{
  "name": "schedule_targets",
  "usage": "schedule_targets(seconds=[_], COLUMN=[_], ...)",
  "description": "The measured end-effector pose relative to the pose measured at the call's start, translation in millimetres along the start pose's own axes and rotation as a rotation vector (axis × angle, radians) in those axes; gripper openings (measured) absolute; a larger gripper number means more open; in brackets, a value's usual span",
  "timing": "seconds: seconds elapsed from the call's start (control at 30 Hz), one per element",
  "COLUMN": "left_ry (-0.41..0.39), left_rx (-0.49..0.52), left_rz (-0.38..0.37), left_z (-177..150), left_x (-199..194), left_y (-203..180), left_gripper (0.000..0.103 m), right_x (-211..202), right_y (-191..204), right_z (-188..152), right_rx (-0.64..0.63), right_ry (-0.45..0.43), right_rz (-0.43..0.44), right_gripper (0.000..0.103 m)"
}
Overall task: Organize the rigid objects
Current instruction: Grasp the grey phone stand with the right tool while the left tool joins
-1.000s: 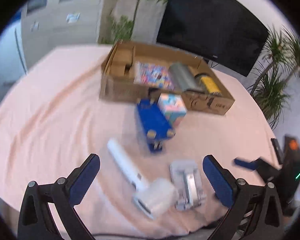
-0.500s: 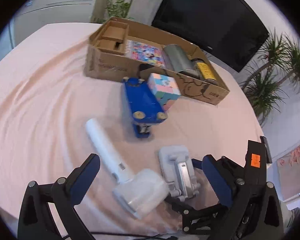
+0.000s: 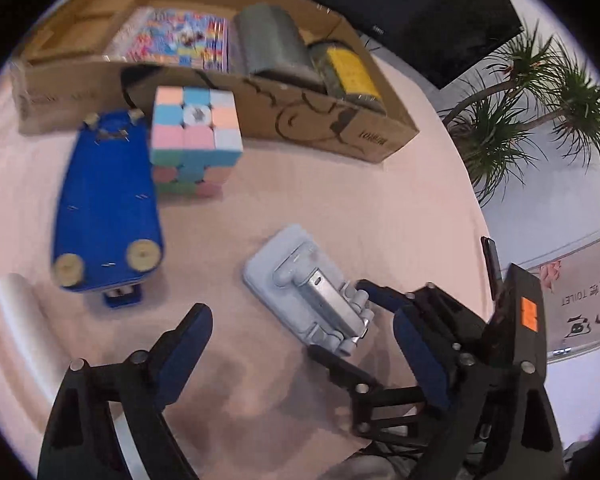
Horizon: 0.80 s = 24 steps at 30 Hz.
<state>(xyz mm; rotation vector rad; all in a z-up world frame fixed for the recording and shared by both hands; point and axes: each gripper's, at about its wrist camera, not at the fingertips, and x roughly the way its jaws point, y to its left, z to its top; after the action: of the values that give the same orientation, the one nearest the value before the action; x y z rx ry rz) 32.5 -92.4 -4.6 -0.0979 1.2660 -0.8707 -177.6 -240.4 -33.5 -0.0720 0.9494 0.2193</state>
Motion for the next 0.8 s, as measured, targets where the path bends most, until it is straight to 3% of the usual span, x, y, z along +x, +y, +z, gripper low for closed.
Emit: schedule_targets(seconds=[0.27,0.37,0.43,0.47,0.53,0.67,0.8], left_ry=[0.083,0.101,0.116,0.119,0.100,0.014,-0.114], left_rx=[-0.075,-0.092,-0.101,-0.102,-0.094,-0.080,-0.011], left_rz=[-0.058,-0.081,-0.101,-0.110,-0.096,-0.111,-0.118], left_z=[1.6,2.0,3.2,4.0,5.4,11.7,37.3], left_x=[26.5,31.4,34.6,35.6,32.3,4.0,-43.7], left_y=[15.0,20.3,24.7,25.6,26.9,28.7,20.4], left_gripper=[0.070,0.069,0.058,0.047,0.039,0.034,0.031], right_x=[9.5,7.5,10.5,11.8,13.7,2.4,-22.4], right_y=[-10.5,-28.6,-38.0,-37.7,-27.4,-8.4,3.4], right_z=[11.9,12.9,13.9,12.9,11.6,29.0,65.1], right_rx=[0.103,0.314,0.435,0.491,0.540,0.496,0.426], right_ry=[0.005,0.010,0.023,0.030,0.038,-0.002,-0.108], right_rz=[0.051,0.202,0.293,0.353,0.438,0.420,0.413], right_gripper=[0.064,0.063,0.063,0.063,0.063,0.063,0.063])
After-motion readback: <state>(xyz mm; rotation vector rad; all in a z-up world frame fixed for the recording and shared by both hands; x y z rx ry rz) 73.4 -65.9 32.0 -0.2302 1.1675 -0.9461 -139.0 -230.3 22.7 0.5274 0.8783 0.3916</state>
